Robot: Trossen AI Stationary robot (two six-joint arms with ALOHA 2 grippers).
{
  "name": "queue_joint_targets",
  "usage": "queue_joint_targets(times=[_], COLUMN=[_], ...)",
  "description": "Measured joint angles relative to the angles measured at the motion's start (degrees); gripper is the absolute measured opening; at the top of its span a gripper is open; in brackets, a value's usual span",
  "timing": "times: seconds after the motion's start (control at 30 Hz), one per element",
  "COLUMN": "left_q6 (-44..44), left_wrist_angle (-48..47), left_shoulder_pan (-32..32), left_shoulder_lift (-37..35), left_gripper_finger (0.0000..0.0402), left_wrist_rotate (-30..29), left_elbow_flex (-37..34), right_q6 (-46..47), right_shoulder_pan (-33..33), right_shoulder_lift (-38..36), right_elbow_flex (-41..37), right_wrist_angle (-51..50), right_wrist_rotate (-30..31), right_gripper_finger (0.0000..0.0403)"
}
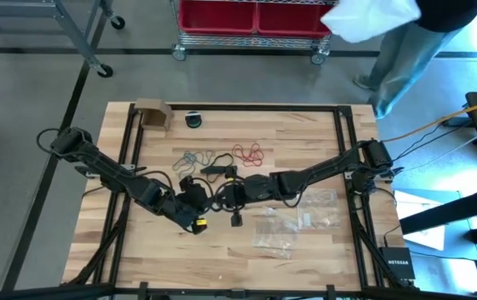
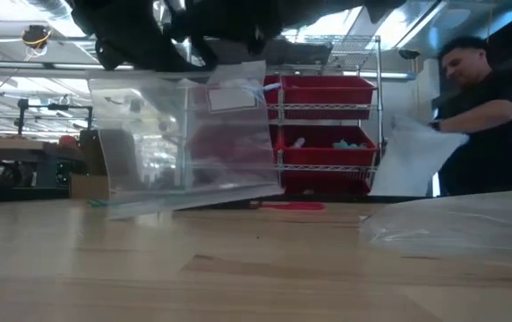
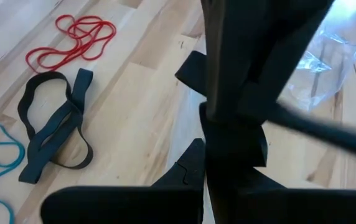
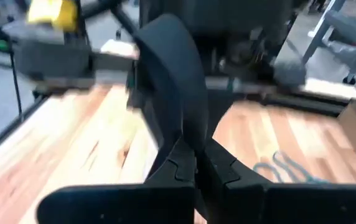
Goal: Sort rubber bands
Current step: Put the black rubber band into the transparent zip bag
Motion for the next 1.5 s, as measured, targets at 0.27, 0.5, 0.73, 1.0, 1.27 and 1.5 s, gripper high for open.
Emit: queue_joint_targets(times=[0.27, 0.5, 0.73, 1.0, 1.27, 1.5], left_q6=[-2.9, -3.9, -2.8, -3.1, -2.9, -3.9], left_wrist_angle=[-0.2, 1.4, 3.2, 7.4, 9.7, 7.7], left_shoulder_pan=[1.1, 2.2, 2.1, 1.9, 0.9, 0.8], left_shoulder_lift=[0.0, 0.0, 0.1, 0.1, 0.0, 0.0], left_gripper_finger=[0.0, 0.0, 0.0, 0.0, 0.0, 0.0], left_wrist_rotate=[-1.7, -1.9, -1.8, -0.8, 0.5, 0.7], left_elbow_flex=[0.0, 0.0, 0.0, 0.0, 0.1, 0.1], right_q6=[0.3, 2.0, 3.3, 5.2, 9.7, 6.3], right_shoulder_pan=[0.9, 1.4, 1.3, 1.1, 0.3, 0.8], right_shoulder_lift=[0.1, 1.3, 2.0, 3.2, 5.2, 5.3], right_elbow_flex=[0.0, 0.0, 0.0, 0.0, 0.0, 0.0], right_wrist_angle=[-5.9, -8.6, -9.0, -9.2, -5.9, 0.8], right_wrist_rotate=[0.0, 6.0, 10.3, 18.1, 21.0, 9.1], right_gripper_finger=[0.0, 0.0, 0.0, 0.0, 0.0, 0.0])
